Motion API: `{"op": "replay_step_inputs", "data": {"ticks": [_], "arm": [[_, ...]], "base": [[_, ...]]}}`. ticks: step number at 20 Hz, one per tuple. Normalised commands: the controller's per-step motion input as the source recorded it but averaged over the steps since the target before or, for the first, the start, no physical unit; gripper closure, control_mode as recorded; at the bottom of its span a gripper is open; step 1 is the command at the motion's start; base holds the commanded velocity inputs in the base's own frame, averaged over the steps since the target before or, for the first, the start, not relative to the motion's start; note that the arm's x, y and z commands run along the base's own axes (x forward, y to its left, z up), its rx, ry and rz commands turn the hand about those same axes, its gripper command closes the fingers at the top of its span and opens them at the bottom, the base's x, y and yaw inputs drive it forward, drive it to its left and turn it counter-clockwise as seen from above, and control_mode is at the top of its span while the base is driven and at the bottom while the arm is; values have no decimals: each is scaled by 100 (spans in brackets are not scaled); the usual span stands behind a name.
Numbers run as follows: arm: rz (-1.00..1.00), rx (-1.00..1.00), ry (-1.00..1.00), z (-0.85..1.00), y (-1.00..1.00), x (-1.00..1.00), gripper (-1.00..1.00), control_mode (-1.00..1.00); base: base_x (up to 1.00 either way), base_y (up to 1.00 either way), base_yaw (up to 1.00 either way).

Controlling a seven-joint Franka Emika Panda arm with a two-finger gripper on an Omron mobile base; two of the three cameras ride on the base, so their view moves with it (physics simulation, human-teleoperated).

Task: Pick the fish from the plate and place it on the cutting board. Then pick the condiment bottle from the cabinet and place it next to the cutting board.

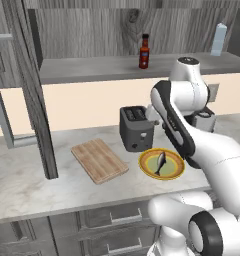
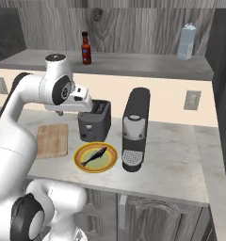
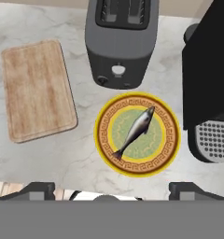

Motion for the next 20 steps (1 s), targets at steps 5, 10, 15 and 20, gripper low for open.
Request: {"op": "replay_step_inputs", "data": {"ticks": [5, 10, 15, 20], "arm": [[0, 0, 0, -21, 0, -17, -100, -100], [0, 0, 0, -14, 0, -11, -100, -100], [-3, 0, 0, -9, 0, -8, -100, -100], [-7, 0, 0, -9, 0, -4, -100, -100]], "base": [[0, 0, 0], [0, 0, 0], [0, 0, 0], [0, 0, 0]]}}
